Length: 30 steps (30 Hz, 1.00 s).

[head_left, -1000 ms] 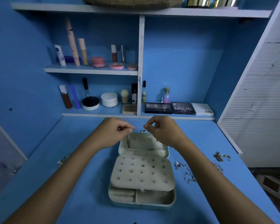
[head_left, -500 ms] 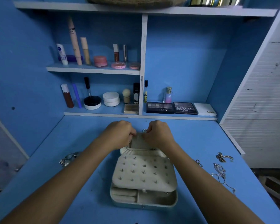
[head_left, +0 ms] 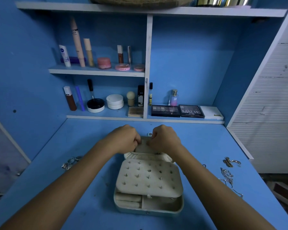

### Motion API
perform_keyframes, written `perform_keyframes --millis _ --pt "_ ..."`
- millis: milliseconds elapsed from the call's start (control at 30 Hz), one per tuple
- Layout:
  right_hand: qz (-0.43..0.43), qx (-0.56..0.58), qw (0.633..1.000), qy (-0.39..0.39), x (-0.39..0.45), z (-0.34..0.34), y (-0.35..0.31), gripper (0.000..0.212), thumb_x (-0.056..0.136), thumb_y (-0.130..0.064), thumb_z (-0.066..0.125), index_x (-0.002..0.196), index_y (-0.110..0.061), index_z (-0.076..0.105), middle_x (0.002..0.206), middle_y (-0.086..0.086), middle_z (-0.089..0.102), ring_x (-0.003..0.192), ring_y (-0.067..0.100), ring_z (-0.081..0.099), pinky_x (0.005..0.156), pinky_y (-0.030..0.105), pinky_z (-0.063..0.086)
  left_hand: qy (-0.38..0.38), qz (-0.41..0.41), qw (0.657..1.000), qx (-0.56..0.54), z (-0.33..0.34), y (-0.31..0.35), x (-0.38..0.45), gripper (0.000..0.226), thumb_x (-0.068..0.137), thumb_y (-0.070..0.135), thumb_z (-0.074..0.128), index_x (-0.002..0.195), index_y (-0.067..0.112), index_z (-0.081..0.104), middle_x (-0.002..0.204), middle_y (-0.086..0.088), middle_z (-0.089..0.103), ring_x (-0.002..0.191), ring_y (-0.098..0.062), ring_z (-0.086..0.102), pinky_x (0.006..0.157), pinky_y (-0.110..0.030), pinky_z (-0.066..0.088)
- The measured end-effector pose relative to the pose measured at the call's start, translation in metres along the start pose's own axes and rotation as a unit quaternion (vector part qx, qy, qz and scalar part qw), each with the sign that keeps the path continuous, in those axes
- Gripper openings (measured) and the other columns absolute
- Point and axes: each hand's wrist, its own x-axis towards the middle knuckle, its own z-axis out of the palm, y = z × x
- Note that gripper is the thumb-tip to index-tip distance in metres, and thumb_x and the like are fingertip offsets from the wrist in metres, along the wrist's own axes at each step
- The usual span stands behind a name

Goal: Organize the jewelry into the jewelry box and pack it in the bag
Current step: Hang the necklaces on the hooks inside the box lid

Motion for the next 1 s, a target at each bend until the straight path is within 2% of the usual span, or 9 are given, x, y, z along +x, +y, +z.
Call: perform_keyframes --millis 133,233,333,500,600,700,767,867,1000 --pt "-0.035 -0.039 0.999 -0.017 -0.007 -0.011 0.007 0.025 0.079 -0.036 0.074 0.065 -0.026 0.055 0.082 -0.003 0.060 0.079 0.021 0.060 0.062 0.025 0.044 -0.012 0.020 1.000 -0.019 -0.004 0.003 -0.007 0.030 0.094 0.014 0.052 0.112 0.022 0.075 0.092 0.005 0.061 0.092 -0.014 0.059 0.077 -0.025 0.046" --pt "-0.052 -0.077 0.995 -0.027 -0.009 -0.022 0.014 0.018 0.082 -0.041 0.072 0.072 -0.031 0.061 0.090 -0.006 0.064 0.085 0.018 0.063 0.070 0.028 0.050 -0.002 0.030 0.997 -0.078 -0.013 0.007 -0.011 0.027 0.092 0.014 0.055 0.104 0.025 0.076 0.088 0.010 0.068 0.083 -0.008 0.063 0.077 -0.024 0.053" --pt "-0.060 -0.094 0.993 -0.025 -0.011 -0.034 0.018 0.009 0.086 -0.036 0.068 0.081 -0.029 0.071 0.091 -0.007 0.068 0.084 0.017 0.065 0.072 0.030 0.055 0.030 0.032 0.987 -0.155 -0.019 0.012 -0.012 0.020 0.091 0.014 0.063 0.094 0.029 0.075 0.085 0.011 0.071 0.076 -0.002 0.063 0.070 -0.013 0.050" --pt "-0.060 -0.076 0.995 -0.028 -0.015 -0.050 0.020 0.013 0.088 -0.034 0.067 0.084 -0.024 0.074 0.086 -0.005 0.070 0.077 0.017 0.065 0.068 0.030 0.055 0.087 0.005 0.955 -0.284 -0.007 0.015 -0.007 0.012 0.090 0.015 0.068 0.094 0.026 0.071 0.086 0.009 0.071 0.077 -0.004 0.066 0.080 -0.026 0.055" --pt "-0.068 -0.040 0.996 -0.040 -0.013 -0.054 0.019 0.020 0.087 -0.019 0.058 0.089 -0.006 0.073 0.090 0.012 0.072 0.064 0.019 0.059 0.059 0.029 0.053 0.080 -0.008 0.962 -0.260 0.006 0.009 -0.007 0.015 0.088 0.014 0.072 0.094 0.027 0.071 0.089 0.011 0.072 0.081 -0.002 0.067 0.082 -0.027 0.056" --pt "-0.084 -0.014 0.995 -0.060 -0.017 -0.055 0.013 0.027 0.087 -0.018 0.052 0.095 0.002 0.069 0.094 0.019 0.070 0.061 0.027 0.055 0.056 0.029 0.049 0.061 -0.012 0.972 -0.227 0.014 0.002 -0.009 0.021 0.084 0.008 0.072 0.094 0.026 0.070 0.085 0.009 0.075 0.081 -0.001 0.068 0.082 -0.030 0.057" --pt "-0.093 0.008 0.993 -0.072 -0.020 -0.055 0.008 0.025 0.088 -0.017 0.052 0.093 -0.003 0.072 0.087 0.013 0.073 0.062 0.019 0.057 0.066 0.035 0.060 0.057 -0.013 0.972 -0.227 0.014 -0.001 -0.010 0.021 0.083 0.008 0.073 0.096 0.024 0.070 0.084 0.010 0.075 0.081 0.001 0.068 0.083 -0.030 0.057" --pt "-0.130 0.024 0.988 -0.079 -0.024 -0.054 -0.002 0.023 0.092 -0.010 0.055 0.094 -0.019 0.076 0.076 -0.014 0.067 0.074 0.010 0.066 0.072 0.025 0.058 0.058 -0.010 0.973 -0.225 0.013 -0.004 -0.009 0.023 0.082 0.010 0.074 0.100 0.024 0.071 0.086 0.011 0.074 0.082 0.002 0.068 0.081 -0.027 0.057" --pt "-0.165 0.043 0.981 -0.092 -0.023 -0.046 -0.011 0.028 0.090 -0.002 0.060 0.091 -0.028 0.071 0.087 -0.009 0.075 0.084 0.007 0.070 0.073 0.019 0.056 0.080 -0.021 0.972 -0.219 0.011 -0.011 -0.009 0.024 0.082 0.012 0.076 0.101 0.026 0.069 0.092 0.008 0.073 0.085 -0.002 0.067 0.079 -0.023 0.055"
